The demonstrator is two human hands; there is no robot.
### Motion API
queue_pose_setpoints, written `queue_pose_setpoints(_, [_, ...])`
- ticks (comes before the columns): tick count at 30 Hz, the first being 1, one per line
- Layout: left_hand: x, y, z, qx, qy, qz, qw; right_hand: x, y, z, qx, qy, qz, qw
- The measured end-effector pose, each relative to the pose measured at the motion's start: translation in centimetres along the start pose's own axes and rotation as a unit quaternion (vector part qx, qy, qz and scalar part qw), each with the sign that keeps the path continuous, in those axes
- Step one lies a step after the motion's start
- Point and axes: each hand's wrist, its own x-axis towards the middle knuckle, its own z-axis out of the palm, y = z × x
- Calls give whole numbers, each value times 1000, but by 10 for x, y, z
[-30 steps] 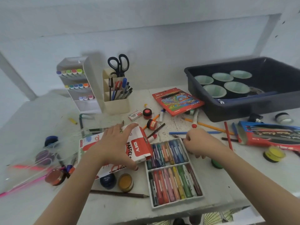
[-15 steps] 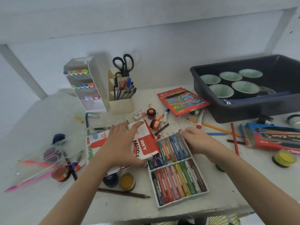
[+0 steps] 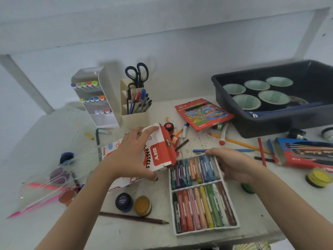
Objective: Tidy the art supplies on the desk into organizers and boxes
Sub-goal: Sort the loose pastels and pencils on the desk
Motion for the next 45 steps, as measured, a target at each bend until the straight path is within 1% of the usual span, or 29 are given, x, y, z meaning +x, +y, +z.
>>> queue_pose_setpoints(3, [3, -6, -6, 25, -65, -12, 997, -2, 1, -12, 62, -16, 5, 998])
queue_pose_setpoints(5, [6, -8, -7, -2, -117, -23, 993, -3, -1, -19, 84, -10, 11, 996])
queue_pose_setpoints(6, [7, -7, -7, -9, -134, -22, 991, -3, -2, -22, 90, -3, 15, 996])
queue_pose_setpoints(8, [9, -4, -4, 13, -146, -25, 989, -4, -4, -27, 93, -8, 27, 995])
queue_pose_setpoints(10, [10, 2, 1, 31, -124, -38, 991, -6, -7, -30, 93, -29, 45, 994])
queue_pose_setpoints(12, [9, 10, 8, 54, -86, -41, 994, -5, -11, -32, 82, -48, 54, 994])
queue_pose_setpoints(16, [8, 24, 19, 96, -18, -28, 995, 1, -15, -31, 21, -46, 60, 997])
queue_pose_setpoints(20, [4, 30, 25, 93, 36, -8, 995, 8, -11, -30, -14, -31, 61, 998])
queue_pose_setpoints(24, [1, 29, 24, 46, 102, -13, 994, 12, -12, -30, -25, -18, 55, 998])
queue_pose_setpoints(29, [-1, 30, 19, 41, 231, -42, 971, 11, -14, -32, -26, -32, 57, 998])
queue_pose_setpoints(33, [-6, 31, 16, -5, 308, -69, 949, 7, -14, -33, -9, -62, 52, 997])
queue_pose_setpoints(35, [-8, 31, 14, -38, 329, -72, 941, 4, -14, -34, 9, -79, 42, 996])
queue_pose_setpoints(38, [-13, 30, 11, -23, 340, -46, 939, 2, -13, -37, 50, -94, 36, 994])
queue_pose_setpoints(43, [-13, 24, 13, -84, 304, -76, 946, 1, -14, -42, 94, -80, 29, 992])
queue_pose_setpoints(45, [-13, 25, 14, -86, 300, -86, 946, -1, -15, -43, 101, -73, 18, 992])
